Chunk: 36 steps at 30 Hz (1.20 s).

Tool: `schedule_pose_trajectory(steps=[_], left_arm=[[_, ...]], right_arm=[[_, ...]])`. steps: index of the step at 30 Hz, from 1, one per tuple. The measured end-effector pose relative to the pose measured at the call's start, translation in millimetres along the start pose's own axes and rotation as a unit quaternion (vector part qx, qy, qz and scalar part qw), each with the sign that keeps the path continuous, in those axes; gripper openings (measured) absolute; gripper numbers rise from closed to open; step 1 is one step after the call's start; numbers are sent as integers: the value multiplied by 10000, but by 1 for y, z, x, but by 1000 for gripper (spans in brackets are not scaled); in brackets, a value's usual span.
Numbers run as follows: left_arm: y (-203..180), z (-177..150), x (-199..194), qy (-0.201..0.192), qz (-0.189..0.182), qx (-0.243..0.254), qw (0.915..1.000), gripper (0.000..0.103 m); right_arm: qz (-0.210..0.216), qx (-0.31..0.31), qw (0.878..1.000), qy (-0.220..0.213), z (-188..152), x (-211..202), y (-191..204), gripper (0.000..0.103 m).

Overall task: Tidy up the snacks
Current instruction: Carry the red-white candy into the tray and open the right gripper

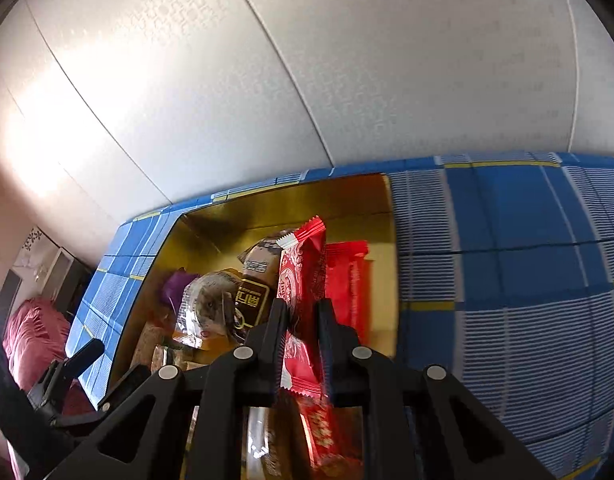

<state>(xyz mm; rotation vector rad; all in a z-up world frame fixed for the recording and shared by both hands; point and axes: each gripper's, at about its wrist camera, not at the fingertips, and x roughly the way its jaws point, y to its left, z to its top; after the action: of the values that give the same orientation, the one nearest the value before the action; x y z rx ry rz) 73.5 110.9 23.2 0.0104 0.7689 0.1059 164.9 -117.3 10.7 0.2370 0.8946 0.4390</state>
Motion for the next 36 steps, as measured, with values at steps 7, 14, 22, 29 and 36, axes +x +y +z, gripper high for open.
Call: schedule_pose_trajectory(steps=[7, 14, 22, 29, 36], left_arm=[[7, -2, -4, -47, 69, -44, 10000, 96], [14, -3, -4, -38, 142, -94, 9998, 99], [18, -2, -5, -54, 213, -141, 9997, 102], [16, 0, -10, -183, 329, -64, 9993, 103], [12, -1, -17, -302, 429, -16, 9986, 103]], right_arm=[[-111, 23, 9999, 121, 3, 19, 7, 15], [-132, 97, 9997, 172, 6, 31, 11, 15], [-369, -106, 9990, 247, 9, 42, 18, 15], [-315, -75, 9990, 319, 11, 48, 18, 17], [-479, -175, 9981, 333, 7, 39, 19, 27]])
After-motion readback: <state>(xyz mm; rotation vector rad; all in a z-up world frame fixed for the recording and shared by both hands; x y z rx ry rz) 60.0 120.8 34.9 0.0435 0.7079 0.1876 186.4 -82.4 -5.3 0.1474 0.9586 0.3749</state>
